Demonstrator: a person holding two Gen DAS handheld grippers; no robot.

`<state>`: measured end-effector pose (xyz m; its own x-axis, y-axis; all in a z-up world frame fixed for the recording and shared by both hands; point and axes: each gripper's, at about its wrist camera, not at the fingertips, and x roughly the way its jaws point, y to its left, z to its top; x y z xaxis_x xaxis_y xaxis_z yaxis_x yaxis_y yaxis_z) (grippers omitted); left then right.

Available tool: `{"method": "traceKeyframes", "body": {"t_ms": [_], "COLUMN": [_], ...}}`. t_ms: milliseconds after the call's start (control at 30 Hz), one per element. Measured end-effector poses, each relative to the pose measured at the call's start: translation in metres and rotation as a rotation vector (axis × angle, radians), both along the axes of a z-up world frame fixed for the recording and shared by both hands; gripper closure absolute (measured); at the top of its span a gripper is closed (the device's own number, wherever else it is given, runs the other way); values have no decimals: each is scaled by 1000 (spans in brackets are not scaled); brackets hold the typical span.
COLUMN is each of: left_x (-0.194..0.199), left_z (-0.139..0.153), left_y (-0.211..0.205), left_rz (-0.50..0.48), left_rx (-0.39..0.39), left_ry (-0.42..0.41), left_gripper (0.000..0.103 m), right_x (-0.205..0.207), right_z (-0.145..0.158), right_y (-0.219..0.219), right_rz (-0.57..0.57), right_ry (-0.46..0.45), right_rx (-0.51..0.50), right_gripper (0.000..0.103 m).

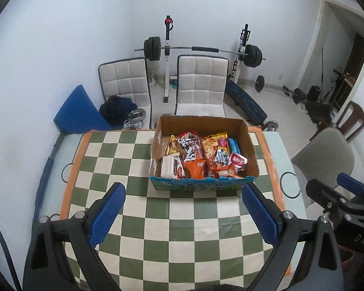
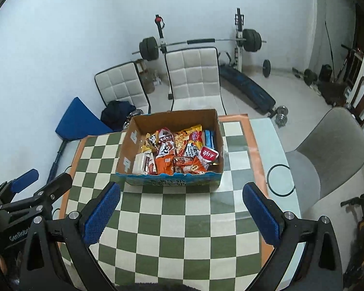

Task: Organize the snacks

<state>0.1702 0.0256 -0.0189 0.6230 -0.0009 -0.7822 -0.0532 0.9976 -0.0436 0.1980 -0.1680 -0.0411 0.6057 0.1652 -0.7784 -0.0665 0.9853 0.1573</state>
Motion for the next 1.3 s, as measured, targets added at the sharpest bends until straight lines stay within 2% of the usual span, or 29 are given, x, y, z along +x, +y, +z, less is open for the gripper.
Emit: {"method": "traceKeyframes", "body": {"t_ms": [233,433,667,1300], "left_x": [-22,-25,-22,-16], "left_z": [23,28,25,22], "left_y": [4,9,13,-1], "left_rz": [19,43,62,38], "left_rx": [0,12,23,52], "left_ry": [-64,-126,-132,-126], "left_gripper": [5,0,0,0], "right_x": [-33,-32,-26,-14], "right_z": [21,26,25,26], "right_y": [0,-3,-3,-6], "right_rz": [-1,-30,-57,-75], "right_ry": [-48,-93,-110,-120], "right_rx": [-46,-62,-81,-81], "right_gripper": [0,0,0,0]}}
